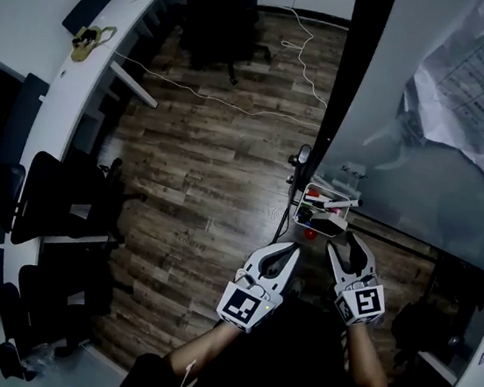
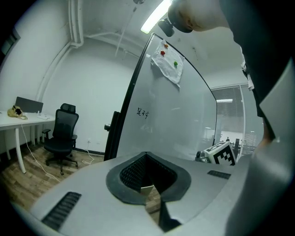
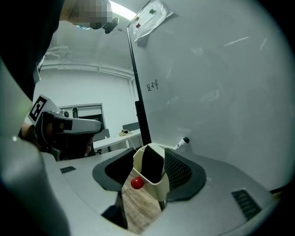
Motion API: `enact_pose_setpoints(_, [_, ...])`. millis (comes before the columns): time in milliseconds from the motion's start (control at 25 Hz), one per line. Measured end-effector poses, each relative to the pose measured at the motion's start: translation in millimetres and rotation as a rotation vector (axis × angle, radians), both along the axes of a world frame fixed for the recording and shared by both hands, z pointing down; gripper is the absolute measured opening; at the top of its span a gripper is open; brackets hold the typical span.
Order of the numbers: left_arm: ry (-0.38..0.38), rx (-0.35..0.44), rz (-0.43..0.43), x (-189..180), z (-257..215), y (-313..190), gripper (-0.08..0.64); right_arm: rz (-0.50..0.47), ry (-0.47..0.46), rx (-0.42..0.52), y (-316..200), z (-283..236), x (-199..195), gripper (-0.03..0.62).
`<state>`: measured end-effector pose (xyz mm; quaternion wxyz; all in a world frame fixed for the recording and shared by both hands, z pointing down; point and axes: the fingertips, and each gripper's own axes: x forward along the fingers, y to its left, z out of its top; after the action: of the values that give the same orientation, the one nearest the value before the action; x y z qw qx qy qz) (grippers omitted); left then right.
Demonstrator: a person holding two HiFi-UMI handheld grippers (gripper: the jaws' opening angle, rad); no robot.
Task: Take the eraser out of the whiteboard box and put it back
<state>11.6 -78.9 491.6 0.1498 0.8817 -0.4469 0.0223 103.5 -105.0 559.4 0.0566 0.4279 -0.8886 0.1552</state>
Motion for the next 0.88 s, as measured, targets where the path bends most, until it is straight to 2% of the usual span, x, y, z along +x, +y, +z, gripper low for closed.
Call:
enact_pose_setpoints(280, [0.022, -0.016, -0.005, 0, 1, -18, 0.006, -0.024, 0.037, -0.006, -24, 8, -8, 0.242])
enact_pose_setpoints(640, [0.02, -0.03, -0.018, -7, 8, -30, 0.006, -0.046, 0.038, -0.005, -38, 17, -15, 0.245])
enact_pose_setpoints(880, [0.02, -0.03, -0.028, -6, 8, -36, 0.006, -0.05, 0.079, 0.035, -37, 14, -14, 0.243])
